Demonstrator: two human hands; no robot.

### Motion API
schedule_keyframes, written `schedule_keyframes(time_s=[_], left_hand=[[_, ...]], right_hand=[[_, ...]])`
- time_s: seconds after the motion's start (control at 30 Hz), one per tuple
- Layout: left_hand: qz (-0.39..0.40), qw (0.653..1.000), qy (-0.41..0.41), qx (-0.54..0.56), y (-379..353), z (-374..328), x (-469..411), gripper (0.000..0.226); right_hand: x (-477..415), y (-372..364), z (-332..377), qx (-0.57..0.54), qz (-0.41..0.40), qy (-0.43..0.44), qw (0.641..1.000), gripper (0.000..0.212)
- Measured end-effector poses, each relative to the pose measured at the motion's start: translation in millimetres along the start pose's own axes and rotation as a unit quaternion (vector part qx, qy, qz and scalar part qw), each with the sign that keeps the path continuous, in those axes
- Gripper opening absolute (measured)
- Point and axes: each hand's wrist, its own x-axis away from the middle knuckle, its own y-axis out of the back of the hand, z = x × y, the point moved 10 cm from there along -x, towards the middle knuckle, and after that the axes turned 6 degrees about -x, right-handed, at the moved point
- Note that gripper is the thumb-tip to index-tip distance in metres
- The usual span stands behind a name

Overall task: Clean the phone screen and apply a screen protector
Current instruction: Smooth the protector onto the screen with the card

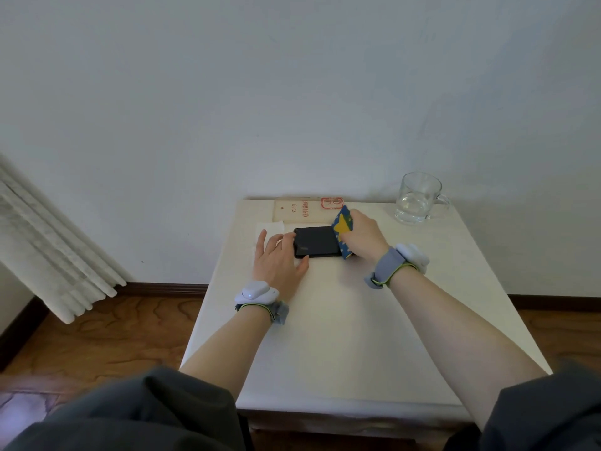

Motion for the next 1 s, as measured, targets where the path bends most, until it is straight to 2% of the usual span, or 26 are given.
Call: schedule_keyframes(time_s=[0.13, 0.23, 0.43, 0.5, 0.57, 0.63, 0.7, 0.83, 0.93, 1.0], left_hand=[[-0.001, 1.0, -0.002, 0.011, 0.2, -0.6, -1.4, 0.049], [-0.003, 1.0, -0.004, 0.022, 0.3, -2.0, -1.7, 0.049], [-0.004, 0.999, -0.005, 0.038, 0.2, -0.5, -1.2, 0.051], [-0.01, 0.999, -0.003, 0.041, 1.3, -0.4, -0.7, 0.051], [-0.015, 0.999, -0.002, 0.041, 1.8, 0.2, -1.1, 0.052], [-0.016, 0.999, -0.002, 0.041, 0.9, 0.5, -1.6, 0.053], [-0.014, 0.999, -0.004, 0.045, -0.6, 0.3, -1.6, 0.054], [-0.022, 0.998, -0.005, 0.062, -0.2, -0.3, -1.5, 0.054], [-0.021, 0.998, -0.007, 0.065, 0.3, 0.6, -1.7, 0.054], [-0.018, 0.997, -0.004, 0.071, -0.7, 1.2, -1.6, 0.054]], right_hand=[[-0.6, 9.2, -7.6, 0.023, -0.031, -0.02, 0.999, 0.015], [2.4, -11.2, 15.3, 0.025, -0.001, 0.018, 1.0, 0.002], [-0.1, -55.2, 37.7, -0.012, 0.061, 0.029, 0.998, 0.008], [-2.6, -44.4, 34.2, -0.036, 0.044, 0.019, 0.998, 0.01], [-6.7, -22.8, 24.3, -0.051, -0.007, 0.004, 0.999, 0.006], [-9.8, -5.0, 11.9, -0.036, -0.053, -0.019, 0.998, 0.003], [-10.4, -1.2, 3.7, -0.014, -0.064, -0.037, 0.997, 0.007], [-8.1, -23.2, 15.4, -0.002, -0.03, -0.023, 0.999, 0.009], [-5.5, -43.3, 29.1, -0.013, 0.005, -0.01, 1.0, 0.025], [-4.0, -42.1, 30.9, -0.034, 0.011, -0.008, 0.999, 0.017]])
